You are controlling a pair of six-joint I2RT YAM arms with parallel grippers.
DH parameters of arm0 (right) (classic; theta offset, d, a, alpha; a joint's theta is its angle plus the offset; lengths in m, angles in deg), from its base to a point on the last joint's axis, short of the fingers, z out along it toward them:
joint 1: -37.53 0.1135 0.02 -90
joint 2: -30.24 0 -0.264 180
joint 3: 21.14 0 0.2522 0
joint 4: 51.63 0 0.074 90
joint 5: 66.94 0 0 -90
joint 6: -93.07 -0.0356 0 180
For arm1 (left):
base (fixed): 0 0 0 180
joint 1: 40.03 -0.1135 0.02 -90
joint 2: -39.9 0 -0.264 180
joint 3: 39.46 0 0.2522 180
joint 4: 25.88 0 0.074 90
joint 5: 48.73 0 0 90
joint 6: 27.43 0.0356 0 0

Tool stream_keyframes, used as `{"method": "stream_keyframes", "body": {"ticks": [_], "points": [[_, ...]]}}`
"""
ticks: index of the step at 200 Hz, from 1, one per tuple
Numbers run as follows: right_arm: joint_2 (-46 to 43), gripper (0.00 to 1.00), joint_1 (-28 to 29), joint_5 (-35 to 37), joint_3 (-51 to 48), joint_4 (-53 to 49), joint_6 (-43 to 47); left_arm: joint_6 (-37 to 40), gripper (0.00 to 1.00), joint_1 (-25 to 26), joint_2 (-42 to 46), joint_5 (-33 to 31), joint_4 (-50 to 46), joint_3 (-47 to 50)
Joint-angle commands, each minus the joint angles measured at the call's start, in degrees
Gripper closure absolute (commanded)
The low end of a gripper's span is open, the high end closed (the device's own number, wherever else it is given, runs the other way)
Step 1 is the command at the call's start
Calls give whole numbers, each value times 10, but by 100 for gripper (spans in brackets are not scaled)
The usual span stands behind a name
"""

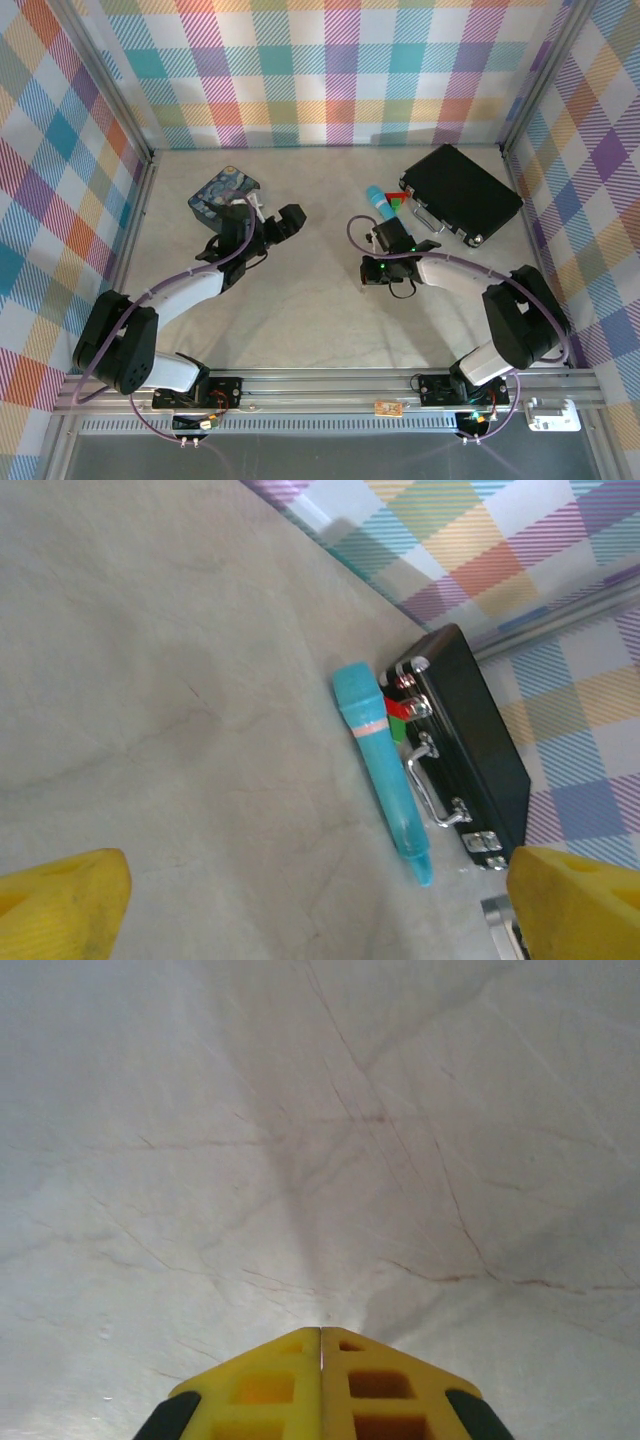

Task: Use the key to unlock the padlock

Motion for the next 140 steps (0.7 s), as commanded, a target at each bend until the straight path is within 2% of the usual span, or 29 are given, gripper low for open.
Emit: {"method": "stream_keyframes", "body": {"ticks": [1,46,67,120,140], "points": [[-41,100,-22,-62,-14,58,-20,-37,7,16,-20,51,55,9],[-72,100,-66,-124,-17,94,-24,-94,12,41,-68,96,130,2],[-59,100,-68,-117,4,75,-10,-109,13,43,-85,103,152,-5],[45,100,-65,-107,-1,100,-37,-68,9,43,-75,63,71,-38],[57,98,-60,-80,-3,88,-43,-55,9,43,-67,50,53,-43]]}}
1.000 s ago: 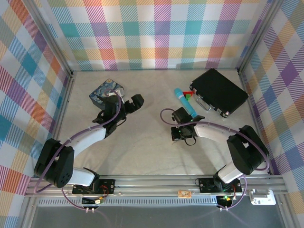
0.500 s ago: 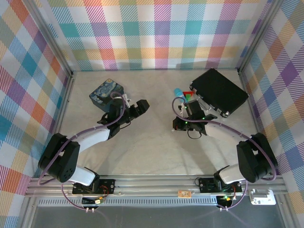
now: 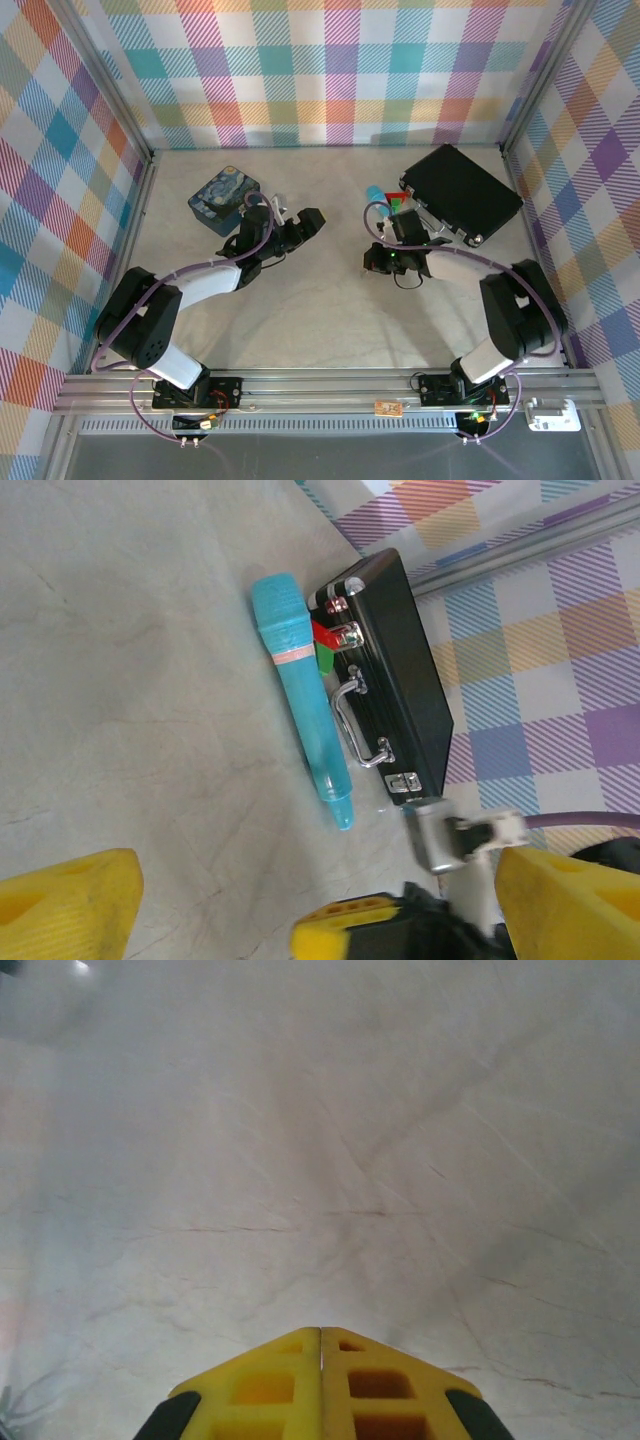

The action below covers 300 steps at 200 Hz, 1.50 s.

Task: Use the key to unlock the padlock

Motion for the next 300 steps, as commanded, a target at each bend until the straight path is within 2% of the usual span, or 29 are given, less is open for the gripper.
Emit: {"method": "stream_keyframes", "body": {"ticks": [1,21,32,61,86,112,131,163,196,264,300], "points": [[8,98,7,19,6,2,-15,23,9,3,17,-20,-30,-19],[-6,89,7,66,-3,-44,-17,29,8,3,26,-31,-41,-19],[-25,78,9,96,-11,-73,-13,33,8,3,29,-34,-46,-19],[-88,57,11,142,-37,-127,-3,36,7,3,33,-48,-53,-21],[-120,51,18,154,-43,-139,5,39,7,3,28,-50,-56,-29],[-97,49,36,156,-16,-142,20,41,6,3,27,-56,-58,-32],[-51,48,61,163,16,-150,35,41,6,2,31,-64,-71,-33],[30,49,95,216,72,-185,39,46,5,-3,48,-80,-96,-24],[58,52,103,231,83,-183,15,56,4,-9,65,-95,-113,-18],[101,70,110,259,82,-192,-13,63,4,-15,72,-101,-120,-16],[101,86,111,268,71,-182,-36,65,3,-17,86,-107,-121,-8]]}}
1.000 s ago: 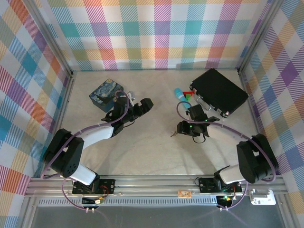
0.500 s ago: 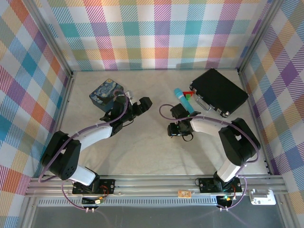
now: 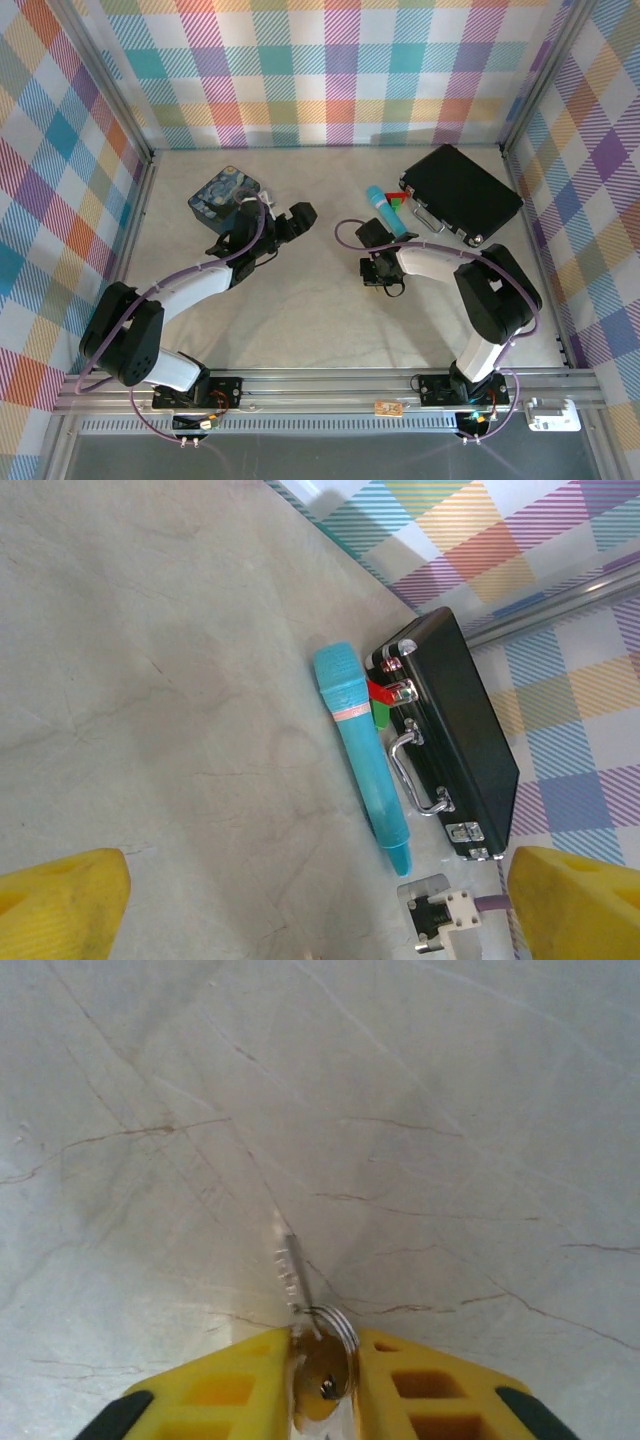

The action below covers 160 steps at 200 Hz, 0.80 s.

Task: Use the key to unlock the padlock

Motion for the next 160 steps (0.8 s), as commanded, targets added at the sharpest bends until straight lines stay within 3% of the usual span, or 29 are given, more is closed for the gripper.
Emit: {"method": "stream_keyframes", "body": {"ticks": [1,21,65,115,160], "points": [[29,86,4,9,-16,7,-25,9,3,-6,24,-10,-10,11],[17,94,3,6,-27,27,-37,11,3,-6,30,-13,-9,15],[-45,100,-5,-31,-54,88,-33,7,3,-6,17,21,22,16],[-131,100,-65,-224,-70,194,-20,4,6,-6,3,85,96,14],[-188,100,-100,-377,-69,257,78,3,10,-6,0,160,164,0]]}}
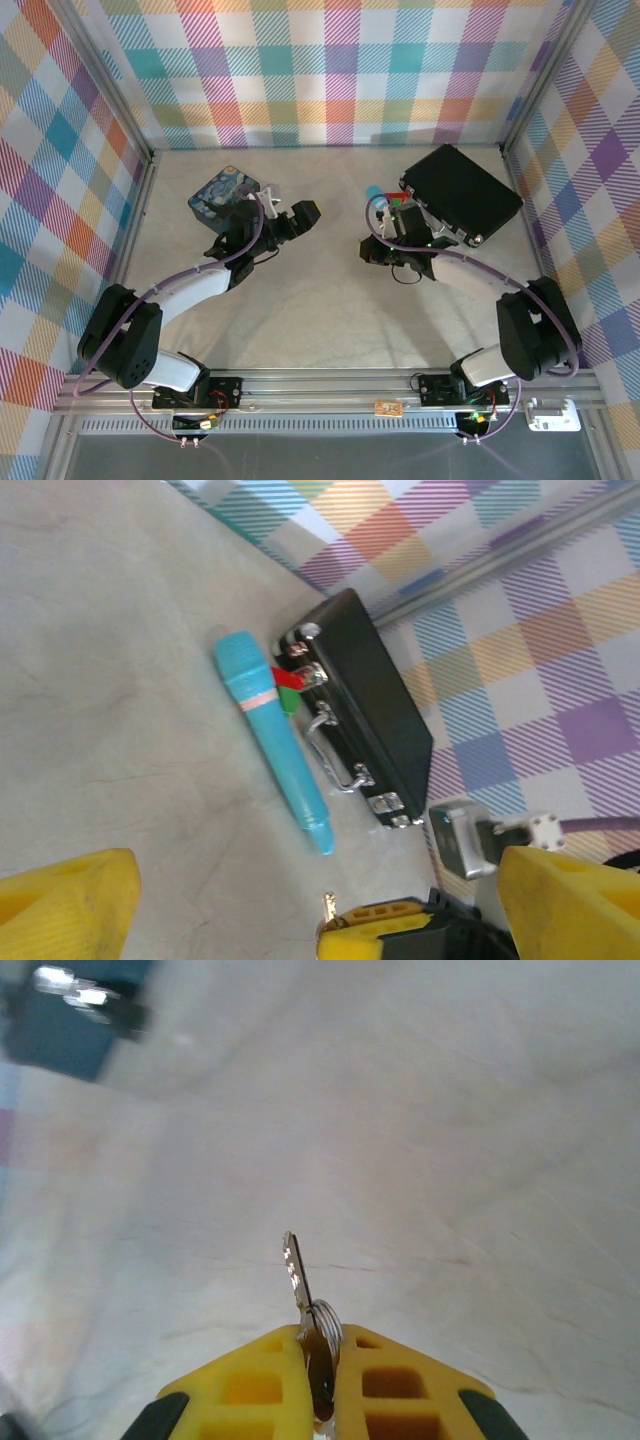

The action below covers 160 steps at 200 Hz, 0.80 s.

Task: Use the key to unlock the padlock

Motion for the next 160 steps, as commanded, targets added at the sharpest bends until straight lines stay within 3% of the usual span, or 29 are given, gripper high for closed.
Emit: {"method": "stream_keyframes", "body": {"ticks": [1,48,85,105,123,160], "points": [[-27,100,-14,-124,3,48,68,2,10,-5,-5,67,79,-10],[-60,100,-45,-236,10,66,96,-24,20,-4,-30,163,211,-18],[-69,100,-52,-293,23,62,108,-60,42,3,-67,211,285,-20],[-72,100,-56,-300,26,62,106,-64,47,8,-75,217,293,-20],[-72,100,-65,-256,32,60,74,-66,47,12,-75,215,293,-13],[-58,100,-70,-110,37,81,-97,-78,46,25,-85,186,317,17]]}}
